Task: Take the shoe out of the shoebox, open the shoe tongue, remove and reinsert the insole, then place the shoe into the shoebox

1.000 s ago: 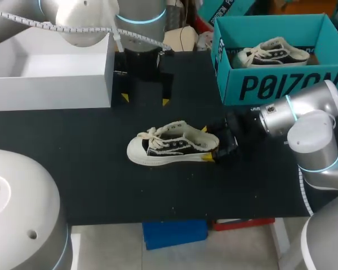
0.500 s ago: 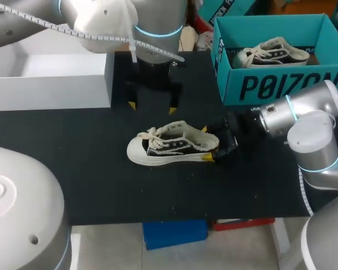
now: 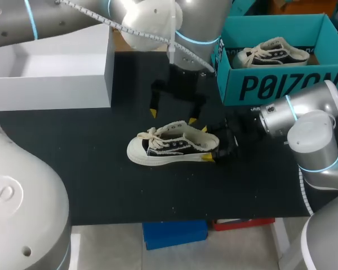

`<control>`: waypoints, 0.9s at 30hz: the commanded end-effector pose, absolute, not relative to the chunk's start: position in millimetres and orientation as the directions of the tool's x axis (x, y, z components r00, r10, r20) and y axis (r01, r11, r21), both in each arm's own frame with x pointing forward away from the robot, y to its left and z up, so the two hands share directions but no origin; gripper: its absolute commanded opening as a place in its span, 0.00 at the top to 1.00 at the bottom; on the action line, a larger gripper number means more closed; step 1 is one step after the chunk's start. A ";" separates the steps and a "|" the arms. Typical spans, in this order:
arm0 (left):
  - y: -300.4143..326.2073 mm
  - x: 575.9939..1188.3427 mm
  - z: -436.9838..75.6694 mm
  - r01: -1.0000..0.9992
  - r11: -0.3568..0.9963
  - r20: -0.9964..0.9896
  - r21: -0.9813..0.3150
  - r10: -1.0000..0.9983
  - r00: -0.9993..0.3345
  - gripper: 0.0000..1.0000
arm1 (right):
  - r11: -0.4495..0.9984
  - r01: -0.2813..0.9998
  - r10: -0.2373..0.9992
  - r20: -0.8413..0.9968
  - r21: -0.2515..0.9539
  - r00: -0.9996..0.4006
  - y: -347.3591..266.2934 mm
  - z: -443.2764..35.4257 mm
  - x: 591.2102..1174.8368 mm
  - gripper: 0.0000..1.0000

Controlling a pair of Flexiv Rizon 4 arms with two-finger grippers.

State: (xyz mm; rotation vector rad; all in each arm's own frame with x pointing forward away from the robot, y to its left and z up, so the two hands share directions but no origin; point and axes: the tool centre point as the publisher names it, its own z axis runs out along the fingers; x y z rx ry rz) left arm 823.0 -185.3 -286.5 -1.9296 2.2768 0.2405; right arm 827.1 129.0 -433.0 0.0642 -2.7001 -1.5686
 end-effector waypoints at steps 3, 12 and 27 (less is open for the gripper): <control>-217.5 826.9 -308.9 -0.985 0.145 -0.373 0.094 -0.912 -0.170 0.00 | 0.495 -0.026 -0.044 -0.005 0.869 -0.999 130.4 -434.8 828.0 1.00; -222.8 825.6 -334.9 -0.983 0.146 -0.461 0.114 -0.868 -0.182 0.00 | 0.495 -0.026 -0.044 -0.005 0.869 -0.999 130.4 -434.8 828.0 1.00; -190.3 815.0 -357.8 -0.986 0.138 -0.565 0.095 -0.808 -0.167 0.00 | 0.495 -0.026 -0.044 -0.005 0.869 -0.999 130.4 -434.8 828.0 1.00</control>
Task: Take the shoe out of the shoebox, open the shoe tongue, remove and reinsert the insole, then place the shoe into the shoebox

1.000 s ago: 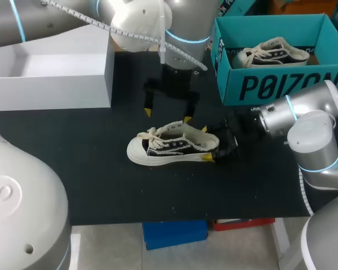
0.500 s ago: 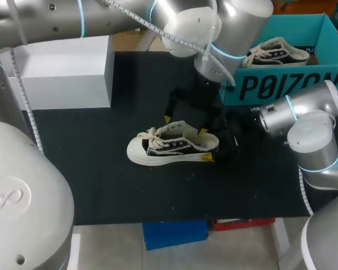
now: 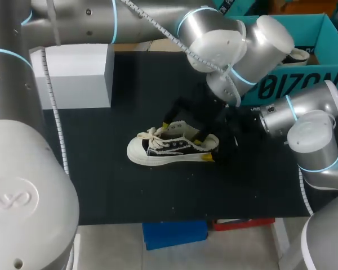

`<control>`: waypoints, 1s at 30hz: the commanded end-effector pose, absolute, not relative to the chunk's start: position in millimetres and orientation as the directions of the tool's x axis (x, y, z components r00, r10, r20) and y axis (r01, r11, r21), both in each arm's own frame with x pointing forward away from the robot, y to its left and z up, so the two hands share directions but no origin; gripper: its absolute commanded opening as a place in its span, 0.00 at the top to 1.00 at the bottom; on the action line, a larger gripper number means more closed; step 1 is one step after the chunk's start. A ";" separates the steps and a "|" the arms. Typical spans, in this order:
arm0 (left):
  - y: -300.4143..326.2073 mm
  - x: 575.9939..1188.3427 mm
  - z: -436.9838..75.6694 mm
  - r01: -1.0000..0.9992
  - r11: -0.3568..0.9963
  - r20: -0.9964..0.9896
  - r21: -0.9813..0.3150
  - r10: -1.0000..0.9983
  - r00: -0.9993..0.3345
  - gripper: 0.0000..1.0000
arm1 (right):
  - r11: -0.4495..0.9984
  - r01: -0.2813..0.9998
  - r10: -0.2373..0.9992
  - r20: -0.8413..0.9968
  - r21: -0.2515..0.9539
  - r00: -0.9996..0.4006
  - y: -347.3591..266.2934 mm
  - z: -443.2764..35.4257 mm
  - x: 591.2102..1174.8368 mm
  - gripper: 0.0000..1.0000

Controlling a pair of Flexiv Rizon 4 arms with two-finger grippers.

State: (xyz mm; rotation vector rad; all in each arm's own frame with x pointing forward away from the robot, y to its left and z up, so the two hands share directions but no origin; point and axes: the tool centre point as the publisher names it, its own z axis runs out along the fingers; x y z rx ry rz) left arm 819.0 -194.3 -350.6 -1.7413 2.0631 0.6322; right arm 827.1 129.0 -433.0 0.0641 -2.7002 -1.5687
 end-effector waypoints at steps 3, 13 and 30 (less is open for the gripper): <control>-182.2 814.3 -361.9 -0.987 0.133 -0.576 0.096 -0.801 -0.164 0.00 | 0.495 -0.026 -0.044 -0.005 0.869 -0.999 130.4 -434.8 828.0 1.00; -171.9 814.5 -362.9 -0.983 0.154 -0.604 0.100 -0.776 -0.183 1.00 | 0.495 -0.026 -0.044 -0.005 0.869 -0.999 130.4 -434.8 828.0 1.00; -177.0 821.0 -350.1 -0.974 0.211 -0.596 0.082 -0.773 -0.218 1.00 | 0.495 -0.026 -0.044 -0.005 0.869 -0.999 130.4 -434.8 828.0 1.00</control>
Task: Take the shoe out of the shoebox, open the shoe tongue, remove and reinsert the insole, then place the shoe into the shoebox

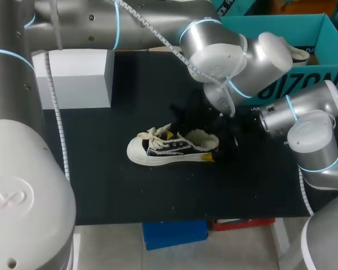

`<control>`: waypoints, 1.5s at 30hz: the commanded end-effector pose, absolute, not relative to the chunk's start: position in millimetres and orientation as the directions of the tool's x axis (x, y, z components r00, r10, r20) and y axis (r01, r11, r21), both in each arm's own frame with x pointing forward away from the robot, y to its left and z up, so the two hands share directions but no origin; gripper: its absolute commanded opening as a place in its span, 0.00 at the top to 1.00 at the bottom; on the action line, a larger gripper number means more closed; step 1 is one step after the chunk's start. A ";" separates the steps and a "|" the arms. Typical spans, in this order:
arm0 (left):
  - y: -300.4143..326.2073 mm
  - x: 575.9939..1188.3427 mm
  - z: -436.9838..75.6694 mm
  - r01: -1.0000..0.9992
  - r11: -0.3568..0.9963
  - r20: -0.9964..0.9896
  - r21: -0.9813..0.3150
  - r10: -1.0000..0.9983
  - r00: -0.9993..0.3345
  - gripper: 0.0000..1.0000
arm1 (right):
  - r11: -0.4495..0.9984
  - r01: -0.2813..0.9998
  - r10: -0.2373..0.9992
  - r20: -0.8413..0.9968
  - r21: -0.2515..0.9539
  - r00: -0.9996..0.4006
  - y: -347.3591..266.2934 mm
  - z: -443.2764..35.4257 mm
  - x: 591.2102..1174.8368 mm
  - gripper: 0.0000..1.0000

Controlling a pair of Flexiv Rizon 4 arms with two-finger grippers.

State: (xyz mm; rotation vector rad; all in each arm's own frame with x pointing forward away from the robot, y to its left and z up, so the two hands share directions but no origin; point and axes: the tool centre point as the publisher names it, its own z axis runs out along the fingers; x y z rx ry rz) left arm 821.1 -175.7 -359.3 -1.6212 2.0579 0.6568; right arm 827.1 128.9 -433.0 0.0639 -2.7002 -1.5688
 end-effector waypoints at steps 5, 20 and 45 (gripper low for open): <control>-176.6 823.7 -337.1 -0.975 0.219 -0.588 0.049 -0.782 -0.205 1.00 | 0.495 -0.026 -0.044 -0.005 0.869 -0.999 130.4 -434.8 828.0 1.00; -118.9 811.2 -320.5 -0.990 0.136 -0.579 -0.026 -0.810 -0.096 1.00 | 0.495 -0.026 -0.044 -0.005 0.869 -0.999 130.4 -434.8 828.0 1.00; -53.2 795.4 -326.5 -1.000 0.024 -0.483 -0.001 -0.875 -0.021 0.00 | 0.495 -0.026 -0.044 -0.005 0.869 -0.999 130.4 -434.8 828.0 1.00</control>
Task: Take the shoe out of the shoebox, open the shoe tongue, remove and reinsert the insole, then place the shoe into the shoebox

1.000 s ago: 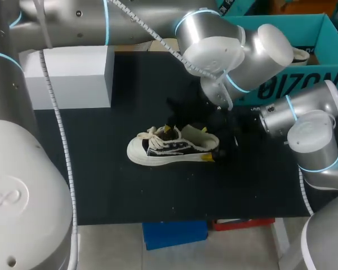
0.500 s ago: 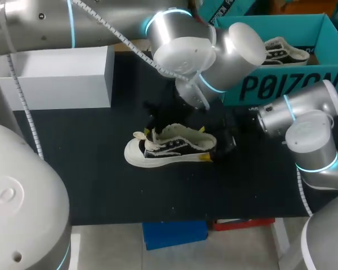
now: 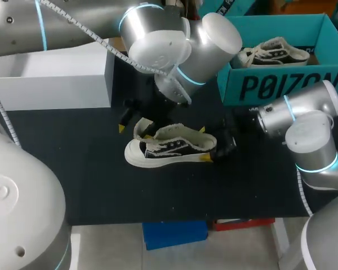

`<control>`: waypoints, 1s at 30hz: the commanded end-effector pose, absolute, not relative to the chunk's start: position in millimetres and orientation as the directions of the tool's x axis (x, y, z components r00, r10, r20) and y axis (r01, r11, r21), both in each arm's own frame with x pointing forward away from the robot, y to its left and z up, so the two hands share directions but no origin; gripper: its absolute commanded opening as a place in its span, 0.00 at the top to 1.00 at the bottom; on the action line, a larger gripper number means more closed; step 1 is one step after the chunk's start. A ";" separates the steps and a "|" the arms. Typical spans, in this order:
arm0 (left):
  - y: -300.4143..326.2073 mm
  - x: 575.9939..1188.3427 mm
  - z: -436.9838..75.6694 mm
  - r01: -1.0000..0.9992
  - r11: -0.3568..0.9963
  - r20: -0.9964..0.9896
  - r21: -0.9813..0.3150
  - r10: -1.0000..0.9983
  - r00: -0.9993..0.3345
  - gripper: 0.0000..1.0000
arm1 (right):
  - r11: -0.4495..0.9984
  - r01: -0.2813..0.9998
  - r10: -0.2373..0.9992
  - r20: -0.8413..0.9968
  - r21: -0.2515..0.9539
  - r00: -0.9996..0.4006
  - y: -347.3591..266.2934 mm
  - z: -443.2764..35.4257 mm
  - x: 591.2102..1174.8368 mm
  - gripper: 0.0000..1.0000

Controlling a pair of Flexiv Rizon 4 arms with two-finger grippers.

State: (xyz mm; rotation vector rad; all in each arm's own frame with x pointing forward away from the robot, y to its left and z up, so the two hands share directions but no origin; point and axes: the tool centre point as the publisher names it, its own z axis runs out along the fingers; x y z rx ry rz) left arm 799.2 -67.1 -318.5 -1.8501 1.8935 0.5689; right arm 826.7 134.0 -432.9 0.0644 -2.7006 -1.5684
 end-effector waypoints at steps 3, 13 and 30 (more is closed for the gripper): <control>-46.7 793.6 -333.9 -1.000 0.006 -0.482 0.012 -0.876 -0.011 0.00 | 0.495 -0.026 -0.044 -0.005 0.869 -0.999 130.4 -434.8 828.0 1.00; -36.4 796.0 -354.6 -0.999 -0.029 -0.487 0.020 -0.873 0.016 0.00 | 0.495 -0.026 -0.044 -0.005 0.869 -0.999 130.4 -434.8 828.0 1.00; -44.3 789.2 -345.9 -0.983 0.171 -0.350 -0.064 -0.926 -0.138 0.00 | 0.495 -0.026 -0.044 -0.005 0.869 -0.999 130.4 -434.8 828.0 1.00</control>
